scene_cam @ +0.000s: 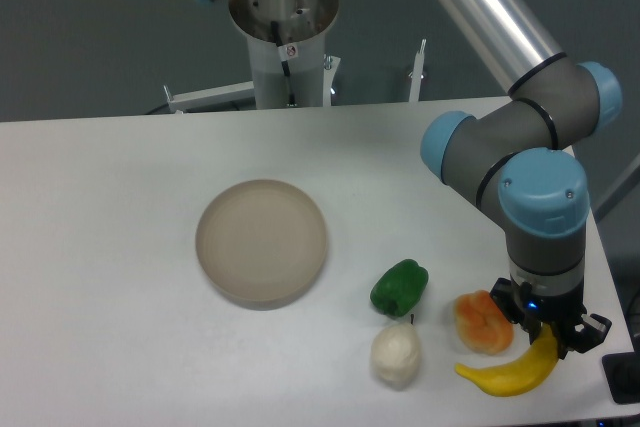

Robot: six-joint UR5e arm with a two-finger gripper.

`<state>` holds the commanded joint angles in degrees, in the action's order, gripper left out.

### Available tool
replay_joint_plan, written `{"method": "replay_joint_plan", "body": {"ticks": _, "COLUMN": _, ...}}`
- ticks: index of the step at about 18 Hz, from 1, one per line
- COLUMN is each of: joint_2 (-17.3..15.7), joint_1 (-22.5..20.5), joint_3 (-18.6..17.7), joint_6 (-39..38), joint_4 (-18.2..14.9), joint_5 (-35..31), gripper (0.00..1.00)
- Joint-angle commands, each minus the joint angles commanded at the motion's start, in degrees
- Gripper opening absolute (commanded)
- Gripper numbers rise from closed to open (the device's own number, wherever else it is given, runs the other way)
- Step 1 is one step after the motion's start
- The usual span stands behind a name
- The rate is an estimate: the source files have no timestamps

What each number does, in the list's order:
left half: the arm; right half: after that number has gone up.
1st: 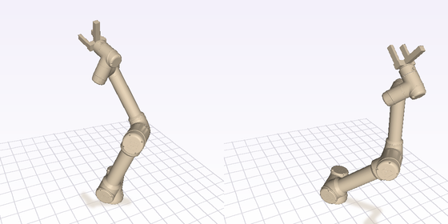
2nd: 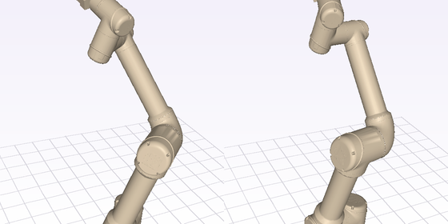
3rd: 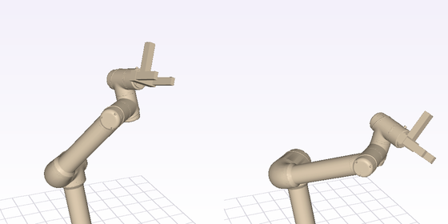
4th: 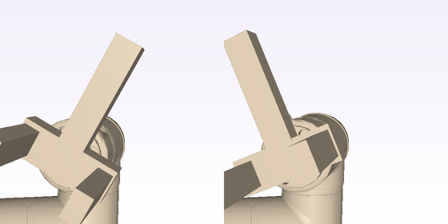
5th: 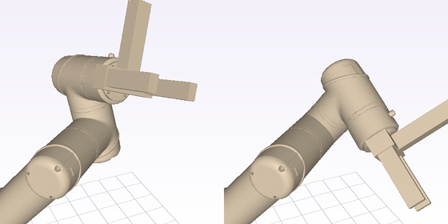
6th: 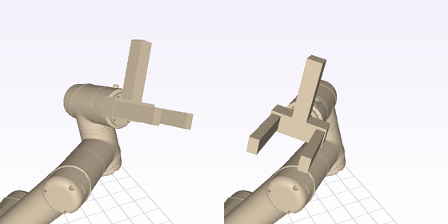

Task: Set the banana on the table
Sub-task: 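Close the gripper on the yellow banana beside the orange fruit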

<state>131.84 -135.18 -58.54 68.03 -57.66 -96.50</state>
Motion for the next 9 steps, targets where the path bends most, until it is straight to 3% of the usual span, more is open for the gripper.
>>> {"method": "replay_joint_plan", "body": {"ticks": 5, "joint_2": -0.4, "joint_1": -0.2, "joint_3": -0.7, "joint_6": -0.1, "joint_4": -0.1, "joint_5": 0.3, "gripper": 0.30}}
{"method": "replay_joint_plan", "body": {"ticks": 9, "joint_2": -2.6, "joint_1": -0.3, "joint_3": -3.2, "joint_6": 0.0, "joint_4": -0.4, "joint_5": 0.4, "gripper": 0.30}}
